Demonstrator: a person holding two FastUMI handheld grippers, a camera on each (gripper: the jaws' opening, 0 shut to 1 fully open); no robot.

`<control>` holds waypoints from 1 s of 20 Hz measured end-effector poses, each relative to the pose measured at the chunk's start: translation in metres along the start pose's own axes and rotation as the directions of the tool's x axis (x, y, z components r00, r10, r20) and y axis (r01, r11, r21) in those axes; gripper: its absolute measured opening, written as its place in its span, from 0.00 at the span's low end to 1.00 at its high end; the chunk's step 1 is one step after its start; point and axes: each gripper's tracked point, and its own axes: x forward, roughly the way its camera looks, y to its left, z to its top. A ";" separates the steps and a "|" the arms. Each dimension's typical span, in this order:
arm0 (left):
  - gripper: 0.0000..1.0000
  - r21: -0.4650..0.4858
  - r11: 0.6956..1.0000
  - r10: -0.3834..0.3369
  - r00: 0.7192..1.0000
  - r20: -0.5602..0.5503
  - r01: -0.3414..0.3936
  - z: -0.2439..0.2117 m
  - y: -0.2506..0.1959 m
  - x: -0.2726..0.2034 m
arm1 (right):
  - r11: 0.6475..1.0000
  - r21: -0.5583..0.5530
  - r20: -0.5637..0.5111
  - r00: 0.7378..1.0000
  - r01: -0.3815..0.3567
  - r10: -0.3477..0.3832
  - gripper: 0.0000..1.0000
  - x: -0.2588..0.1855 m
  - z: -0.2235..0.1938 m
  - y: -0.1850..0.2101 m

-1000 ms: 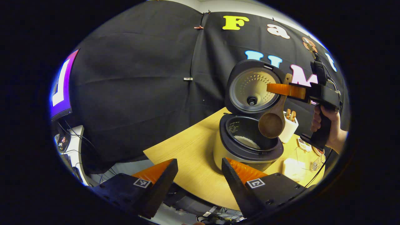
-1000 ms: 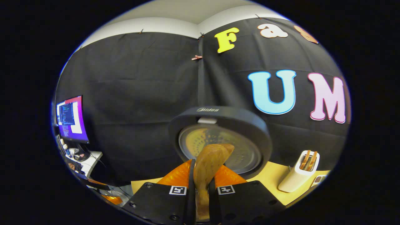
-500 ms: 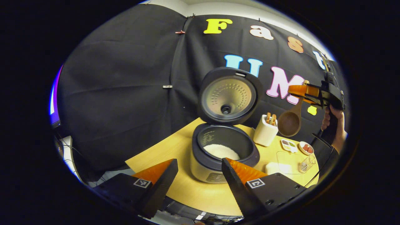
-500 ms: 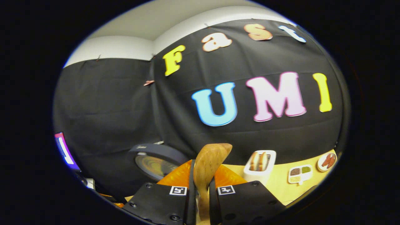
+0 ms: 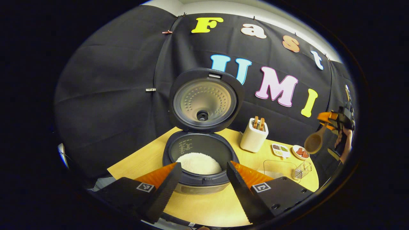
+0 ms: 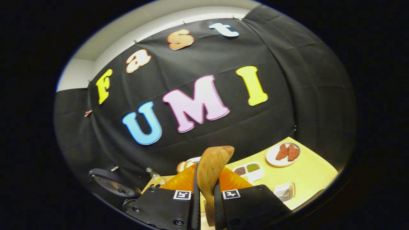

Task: Close the left gripper, press the button to open the rice cooker; take a wooden spoon from the chopstick holder with the right hand, scoop a spoonful of rice and pour it into the rice cooker, then put the wooden spoon back into the chopstick holder.

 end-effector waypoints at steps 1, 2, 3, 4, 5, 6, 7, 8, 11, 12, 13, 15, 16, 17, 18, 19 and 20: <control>0.95 -0.008 1.000 0.007 1.000 0.003 -0.007 0.003 -0.003 0.001 | 0.999 0.014 0.003 0.999 0.040 -0.040 0.20 0.002 0.003 -0.023; 0.95 -0.014 1.000 0.018 1.000 0.006 -0.018 0.006 -0.004 0.003 | 0.997 0.027 0.008 0.997 0.076 -0.077 0.21 0.004 0.006 -0.044; 0.95 -0.016 0.999 0.033 0.999 0.009 -0.033 0.009 -0.004 0.003 | 0.993 0.036 0.013 0.994 0.109 -0.109 0.21 0.006 0.008 -0.064; 0.95 -0.016 0.999 0.049 0.999 0.011 -0.049 0.012 -0.003 0.004 | 0.989 0.048 0.014 0.990 0.140 -0.140 0.21 0.009 0.008 -0.082; 0.95 -0.012 0.998 0.066 0.998 0.015 -0.066 0.015 -0.002 0.004 | 0.984 0.062 0.011 0.985 0.170 -0.171 0.21 0.012 0.006 -0.101; 0.95 -0.005 0.997 0.083 0.996 0.014 -0.083 0.017 -0.001 0.005 | 0.979 0.072 0.007 0.981 0.192 -0.193 0.21 0.015 0.005 -0.115; 0.96 0.000 0.995 0.100 0.995 0.011 -0.100 0.017 0.000 0.005 | 0.974 0.081 -0.002 0.977 0.213 -0.214 0.21 0.022 0.005 -0.128; 0.95 0.001 0.993 0.117 0.993 0.008 -0.117 0.018 0.001 0.005 | 0.968 0.087 -0.012 0.972 0.234 -0.233 0.21 0.025 0.000 -0.142; 0.95 -0.002 0.986 0.168 0.986 0.013 -0.168 0.022 0.000 0.000 | 0.957 0.066 -0.039 0.959 0.282 -0.280 0.21 0.034 -0.017 -0.176; 0.95 0.000 0.983 0.185 0.982 0.018 -0.185 0.023 -0.001 -0.002 | 0.954 0.062 -0.048 0.956 0.292 -0.290 0.21 0.037 -0.024 -0.184; 0.95 0.001 0.980 0.199 0.980 0.023 -0.199 0.024 -0.003 -0.005 | 0.951 0.062 -0.059 0.952 0.303 -0.299 0.21 0.041 -0.029 -0.192; 0.95 0.001 0.977 0.214 0.976 0.031 -0.215 0.024 -0.011 -0.009 | 0.943 0.070 -0.083 0.944 0.326 -0.320 0.26 0.047 -0.045 -0.207; 0.95 0.002 0.975 0.220 0.975 0.032 -0.220 0.025 -0.015 -0.010 | 0.938 0.068 -0.094 0.938 0.340 -0.333 0.21 0.053 -0.053 -0.215; 0.95 0.004 0.975 0.224 0.974 0.033 -0.224 0.026 -0.018 -0.011 | 0.935 0.063 -0.103 0.935 0.348 -0.341 0.21 0.055 -0.059 -0.220; 0.95 0.006 0.974 0.226 0.973 0.036 -0.226 0.027 -0.020 -0.012 | 0.933 0.056 -0.111 0.931 0.355 -0.348 0.21 0.057 -0.066 -0.225; 0.95 0.007 0.973 0.230 0.972 0.040 -0.230 0.028 -0.022 -0.013 | 0.930 0.048 -0.124 0.926 0.363 -0.356 0.21 0.059 -0.075 -0.230; 0.95 0.005 0.973 0.232 0.972 0.044 -0.233 0.031 -0.024 -0.014 | 0.928 0.044 -0.137 0.922 0.371 -0.362 0.21 0.061 -0.084 -0.233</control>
